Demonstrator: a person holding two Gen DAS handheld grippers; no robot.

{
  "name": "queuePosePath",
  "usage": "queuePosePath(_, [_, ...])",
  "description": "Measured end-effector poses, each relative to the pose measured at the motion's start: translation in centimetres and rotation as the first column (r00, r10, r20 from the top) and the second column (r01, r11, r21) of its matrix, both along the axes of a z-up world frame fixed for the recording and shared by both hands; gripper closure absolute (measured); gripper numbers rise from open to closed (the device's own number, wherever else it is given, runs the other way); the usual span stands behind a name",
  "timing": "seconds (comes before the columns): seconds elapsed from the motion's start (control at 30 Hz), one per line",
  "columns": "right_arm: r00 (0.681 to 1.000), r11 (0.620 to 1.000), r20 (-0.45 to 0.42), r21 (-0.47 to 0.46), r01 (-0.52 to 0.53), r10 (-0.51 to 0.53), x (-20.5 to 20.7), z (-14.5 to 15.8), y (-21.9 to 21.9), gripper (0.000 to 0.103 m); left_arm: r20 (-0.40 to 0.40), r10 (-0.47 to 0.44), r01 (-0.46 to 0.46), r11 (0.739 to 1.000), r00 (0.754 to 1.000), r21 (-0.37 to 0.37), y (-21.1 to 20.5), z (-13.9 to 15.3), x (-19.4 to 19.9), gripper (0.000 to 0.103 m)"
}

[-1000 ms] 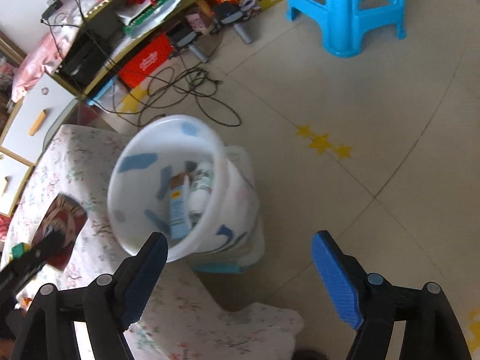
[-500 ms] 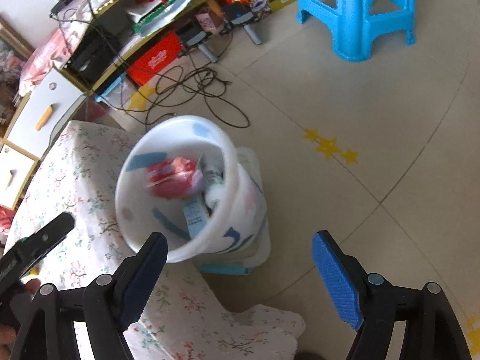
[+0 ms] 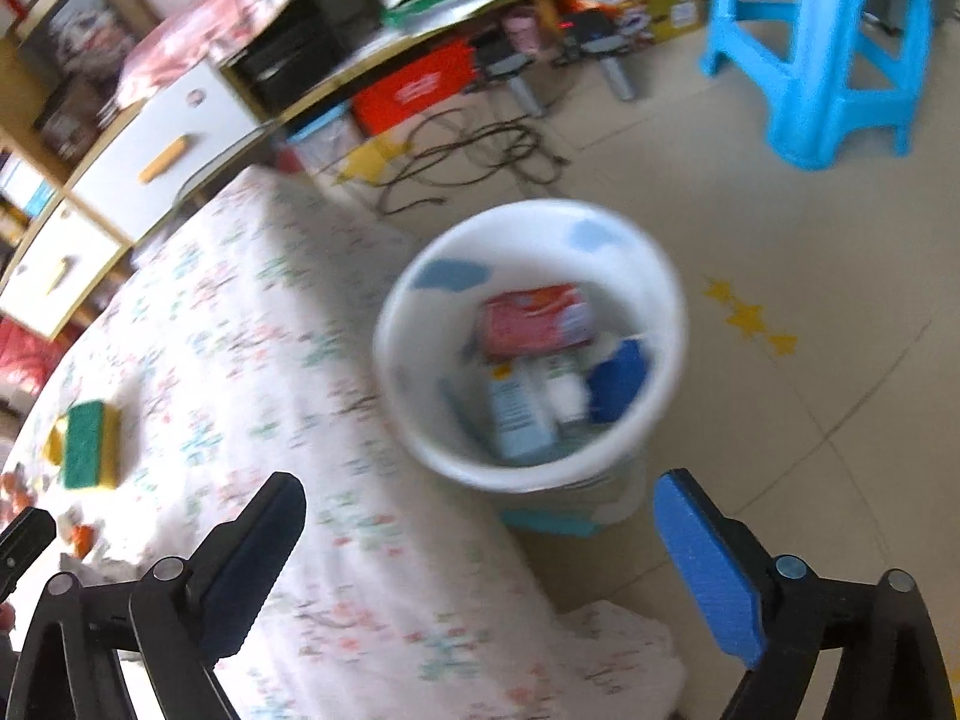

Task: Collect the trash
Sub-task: 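Open the left gripper to drop the red can into the white bucket, then grasp the printed paper wrapper with the right gripper while the left grasps the crumpled white tissue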

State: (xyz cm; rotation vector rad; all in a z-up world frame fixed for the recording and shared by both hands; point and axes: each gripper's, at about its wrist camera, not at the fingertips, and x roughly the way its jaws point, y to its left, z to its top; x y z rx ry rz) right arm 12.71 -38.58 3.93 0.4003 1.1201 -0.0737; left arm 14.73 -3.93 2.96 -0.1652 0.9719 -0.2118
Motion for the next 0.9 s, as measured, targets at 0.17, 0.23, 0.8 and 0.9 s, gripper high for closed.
queuePosePath(0.17, [0.997,0.997,-0.006,-0.007,-0.077,0.077,0.9,-0.1,4.6,0.006,0.008,0.077,-0.077,0.997,0.997,0.016,4.9,-0.1,-1.8,0.0])
queuePosePath(0.23, [0.993,0.993,-0.008,-0.011,-0.114,0.114,1.1,-0.2,6.7,0.006,0.01,0.097,-0.097,0.995,0.995,0.025,6.2,-0.4,-2.3,0.0])
queuePosePath(0.8, [0.828,0.828,-0.166,-0.089,-0.554,0.536,0.3,-5.5,25.1,0.006,-0.099,0.221,-0.216,0.975,0.97,0.058,14.8,-3.9,-6.4,0.0])
queuePosePath(0.9, [0.791,0.786,-0.186,-0.116,-0.607,0.583,-0.1,-6.3,27.5,0.006,-0.105,0.224,-0.219,0.974,0.969,0.065,15.6,-4.2,-6.9,0.0])
